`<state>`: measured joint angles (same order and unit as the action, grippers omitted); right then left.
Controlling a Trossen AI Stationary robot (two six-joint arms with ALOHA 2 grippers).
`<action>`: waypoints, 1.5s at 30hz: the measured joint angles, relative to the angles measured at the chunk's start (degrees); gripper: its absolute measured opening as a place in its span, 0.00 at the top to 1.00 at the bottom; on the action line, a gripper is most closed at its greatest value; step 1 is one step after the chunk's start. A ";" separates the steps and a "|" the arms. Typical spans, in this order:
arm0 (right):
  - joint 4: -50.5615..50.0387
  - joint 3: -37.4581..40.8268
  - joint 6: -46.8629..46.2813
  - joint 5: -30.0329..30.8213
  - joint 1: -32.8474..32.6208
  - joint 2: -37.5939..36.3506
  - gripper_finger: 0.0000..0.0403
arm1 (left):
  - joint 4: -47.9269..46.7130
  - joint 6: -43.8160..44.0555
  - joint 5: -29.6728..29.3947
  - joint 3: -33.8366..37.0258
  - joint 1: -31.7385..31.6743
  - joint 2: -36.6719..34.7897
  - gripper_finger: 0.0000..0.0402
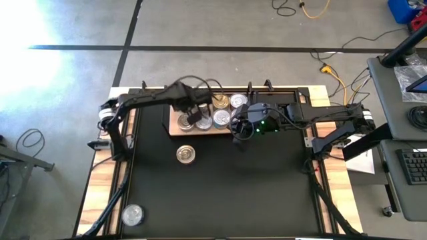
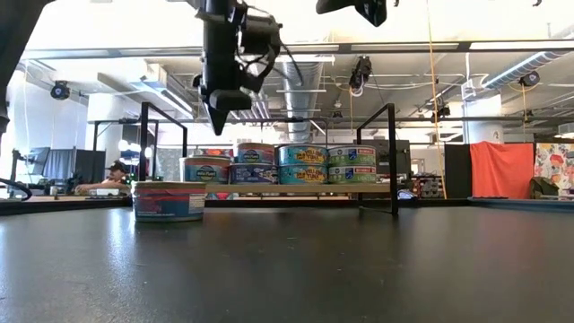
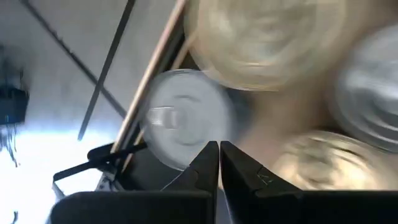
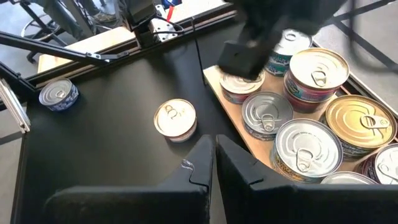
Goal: Stack canned seafood by type on shelf
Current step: Stack the blue-pink tuna can on top of the other blue-pink tuna can on the shelf
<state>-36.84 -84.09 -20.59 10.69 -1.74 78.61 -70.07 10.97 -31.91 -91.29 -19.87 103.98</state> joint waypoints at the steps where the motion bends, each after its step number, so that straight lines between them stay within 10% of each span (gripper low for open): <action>1: 0.27 0.00 0.01 0.01 0.00 0.00 0.97 | 0.13 -0.15 -0.03 0.00 -1.57 0.00 1.00; 11: 1.79 0.00 0.15 -0.01 0.00 0.03 0.97 | 3.32 -7.01 8.70 0.02 -11.74 0.17 1.00; 45: 1.55 0.00 0.19 2.87 0.63 -0.09 0.97 | 3.46 -16.37 13.78 6.51 -12.26 -0.06 1.00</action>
<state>-35.29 -84.09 -20.40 13.56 -1.10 78.52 -66.61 -5.40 -18.13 -84.77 -32.13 103.93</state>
